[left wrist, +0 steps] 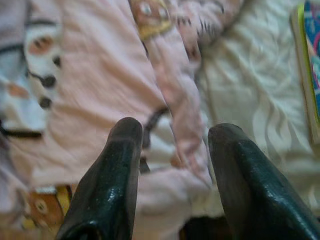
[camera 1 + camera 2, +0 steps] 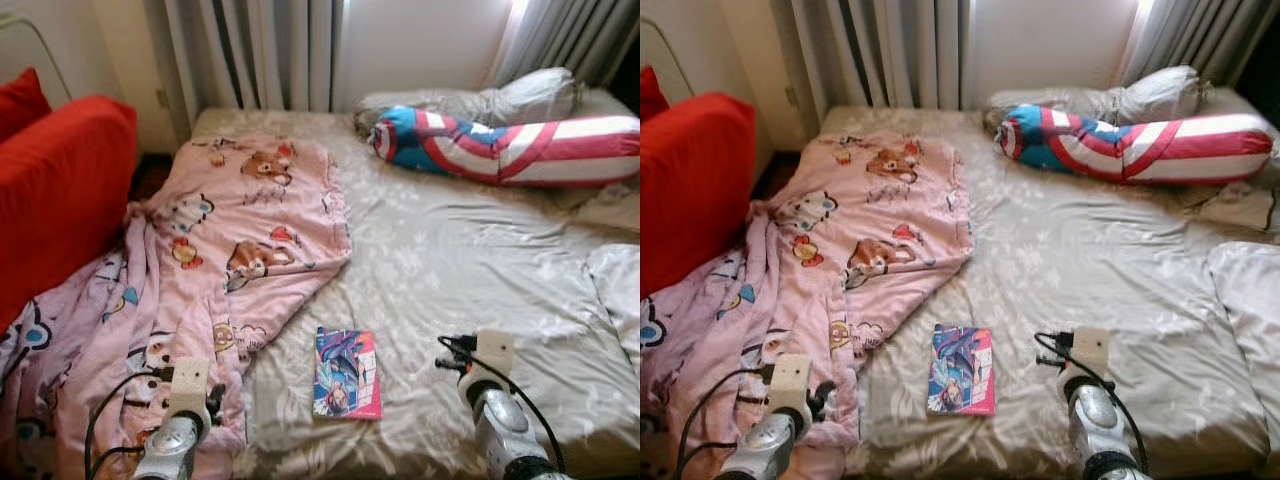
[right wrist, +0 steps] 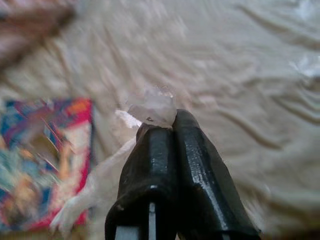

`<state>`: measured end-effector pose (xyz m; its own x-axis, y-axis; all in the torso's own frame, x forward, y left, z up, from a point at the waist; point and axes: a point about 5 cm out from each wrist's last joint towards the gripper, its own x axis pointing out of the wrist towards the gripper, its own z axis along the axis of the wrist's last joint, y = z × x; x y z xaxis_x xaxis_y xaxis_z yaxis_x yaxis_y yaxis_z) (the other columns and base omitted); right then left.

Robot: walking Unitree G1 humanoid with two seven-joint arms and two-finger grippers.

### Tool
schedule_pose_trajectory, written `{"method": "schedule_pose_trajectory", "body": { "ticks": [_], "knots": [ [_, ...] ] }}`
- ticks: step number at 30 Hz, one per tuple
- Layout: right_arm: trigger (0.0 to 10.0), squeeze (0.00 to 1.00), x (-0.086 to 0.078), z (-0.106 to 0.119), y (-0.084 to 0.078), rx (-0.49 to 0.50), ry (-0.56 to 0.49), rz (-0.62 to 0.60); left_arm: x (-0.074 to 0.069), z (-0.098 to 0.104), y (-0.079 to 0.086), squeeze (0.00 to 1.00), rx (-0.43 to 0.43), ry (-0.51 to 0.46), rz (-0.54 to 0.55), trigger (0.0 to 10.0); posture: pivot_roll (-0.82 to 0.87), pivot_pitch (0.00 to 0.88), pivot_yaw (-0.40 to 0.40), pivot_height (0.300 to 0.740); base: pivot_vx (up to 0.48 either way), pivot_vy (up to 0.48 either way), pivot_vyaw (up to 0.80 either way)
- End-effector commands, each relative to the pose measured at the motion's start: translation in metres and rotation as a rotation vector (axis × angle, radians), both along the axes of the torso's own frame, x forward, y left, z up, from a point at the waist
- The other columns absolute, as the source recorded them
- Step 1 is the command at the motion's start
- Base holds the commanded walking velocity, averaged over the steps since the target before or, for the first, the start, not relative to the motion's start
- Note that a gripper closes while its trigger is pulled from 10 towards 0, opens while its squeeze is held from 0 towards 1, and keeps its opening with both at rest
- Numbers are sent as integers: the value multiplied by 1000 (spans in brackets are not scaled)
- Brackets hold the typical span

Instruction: Clean up the room

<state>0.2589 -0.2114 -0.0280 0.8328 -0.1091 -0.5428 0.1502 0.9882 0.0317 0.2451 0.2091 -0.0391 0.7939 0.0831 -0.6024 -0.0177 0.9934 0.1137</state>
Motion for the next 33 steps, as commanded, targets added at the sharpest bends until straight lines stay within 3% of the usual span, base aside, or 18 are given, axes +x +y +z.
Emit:
{"method": "schedule_pose_trajectory", "body": {
  "ticks": [1, 3, 7, 9, 16, 28, 33],
  "knots": [
    [10000, 0, -12, -9, -4, -28, 63, -3, -8, -7, 0, 0, 8, 49, -3, 10000, -99, 0, -83, 740, 0, 0, 0],
    [10000, 0, -26, -20, -5, -5, 118, -51, -15, -11, 4, 0, 12, 76, 7, 10000, -93, 0, -77, 740, 0, 0, 0],
    [10000, 0, -39, -29, 1, -2, 157, -26, -24, -16, 7, 0, 9, 105, 14, 10000, -85, 0, -73, 740, 0, 0, 0],
    [10000, 0, -49, -35, 1, 3, 184, -49, -35, -23, 9, 0, 6, 141, 55, 10000, -87, 8, -71, 740, 0, 0, 0],
    [10000, 0, -54, -39, 3, 4, 196, -38, -51, -33, 8, 0, 3, 203, 58, 10000, -94, 0, -67, 740, 0, 0, 0],
    [10000, 0, -58, -42, 9, -12, 221, 1, -51, -32, 9, 0, -3, 197, 72, 10000, -98, 0, -65, 740, 0, 0, 0],
    [10000, 0, -65, -46, 9, -24, 248, 14, -59, -35, 13, 0, -10, 208, 108, 10000, -97, 0, -64, 740, -209, 0, 0]
  ]
}}
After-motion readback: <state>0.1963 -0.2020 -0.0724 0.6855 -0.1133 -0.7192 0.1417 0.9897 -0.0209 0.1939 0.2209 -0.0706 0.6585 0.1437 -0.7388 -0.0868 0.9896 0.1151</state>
